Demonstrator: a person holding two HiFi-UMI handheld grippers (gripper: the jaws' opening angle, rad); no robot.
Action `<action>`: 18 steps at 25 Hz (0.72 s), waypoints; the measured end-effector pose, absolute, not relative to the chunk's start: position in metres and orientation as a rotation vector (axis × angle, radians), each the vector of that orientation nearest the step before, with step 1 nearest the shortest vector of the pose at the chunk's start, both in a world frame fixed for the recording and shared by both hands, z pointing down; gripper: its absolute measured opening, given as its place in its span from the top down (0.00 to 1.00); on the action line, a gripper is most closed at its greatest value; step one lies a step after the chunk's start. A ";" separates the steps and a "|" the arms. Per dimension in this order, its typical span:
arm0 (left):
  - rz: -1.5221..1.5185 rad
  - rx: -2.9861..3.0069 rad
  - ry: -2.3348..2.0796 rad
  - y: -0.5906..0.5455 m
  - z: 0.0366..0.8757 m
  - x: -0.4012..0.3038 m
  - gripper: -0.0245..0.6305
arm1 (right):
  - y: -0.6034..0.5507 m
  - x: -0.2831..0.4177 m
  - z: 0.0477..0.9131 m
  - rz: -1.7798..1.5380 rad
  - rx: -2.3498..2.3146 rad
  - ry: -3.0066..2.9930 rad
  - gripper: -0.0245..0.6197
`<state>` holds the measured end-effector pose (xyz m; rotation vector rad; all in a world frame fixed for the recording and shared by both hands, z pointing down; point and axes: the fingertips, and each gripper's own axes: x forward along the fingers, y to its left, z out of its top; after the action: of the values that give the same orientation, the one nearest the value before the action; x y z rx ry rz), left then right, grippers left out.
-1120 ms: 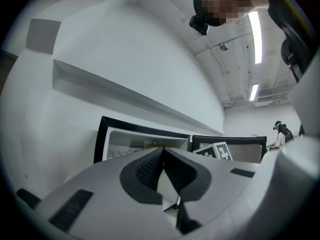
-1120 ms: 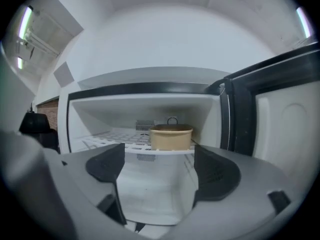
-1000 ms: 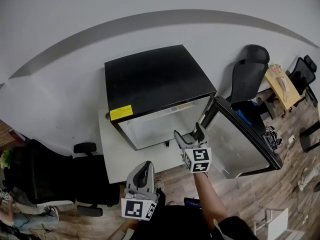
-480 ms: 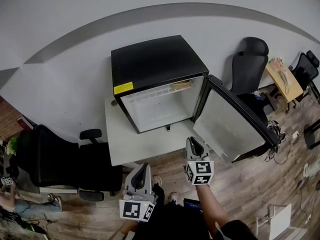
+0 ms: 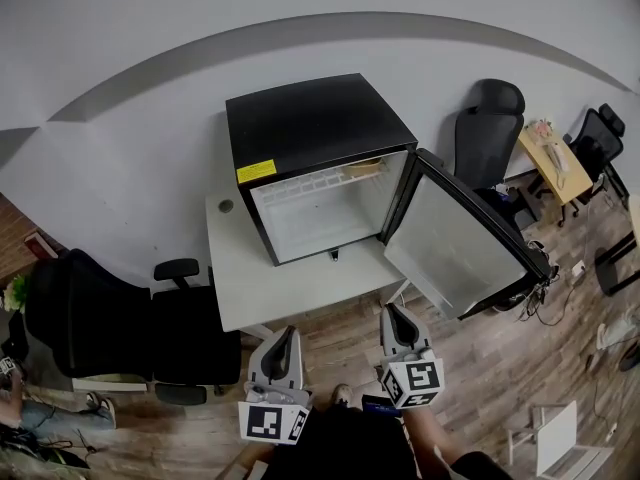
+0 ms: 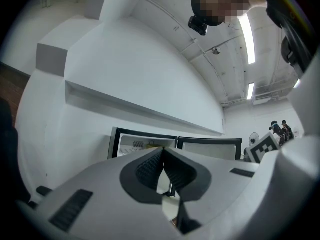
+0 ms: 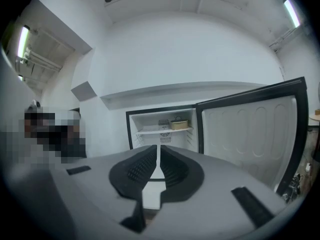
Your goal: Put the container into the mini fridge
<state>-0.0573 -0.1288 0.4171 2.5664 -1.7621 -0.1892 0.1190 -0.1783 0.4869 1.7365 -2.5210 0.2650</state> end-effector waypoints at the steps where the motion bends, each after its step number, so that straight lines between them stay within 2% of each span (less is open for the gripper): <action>1: -0.190 2.568 -1.760 -0.128 0.418 -0.062 0.95 | -0.171 0.117 0.480 0.261 1.752 -2.531 0.91; 7: -0.180 2.559 -1.753 -0.125 0.429 -0.085 0.95 | -0.143 0.093 0.448 0.223 1.780 -2.577 0.91; 18: -0.173 2.572 -1.714 -0.120 0.435 -0.099 0.95 | -0.139 0.069 0.445 0.203 1.761 -2.571 0.92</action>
<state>-0.0986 -0.1205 0.4347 2.5720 -1.7139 -0.1729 0.0687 -0.1387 0.4447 1.7613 -2.5712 0.2028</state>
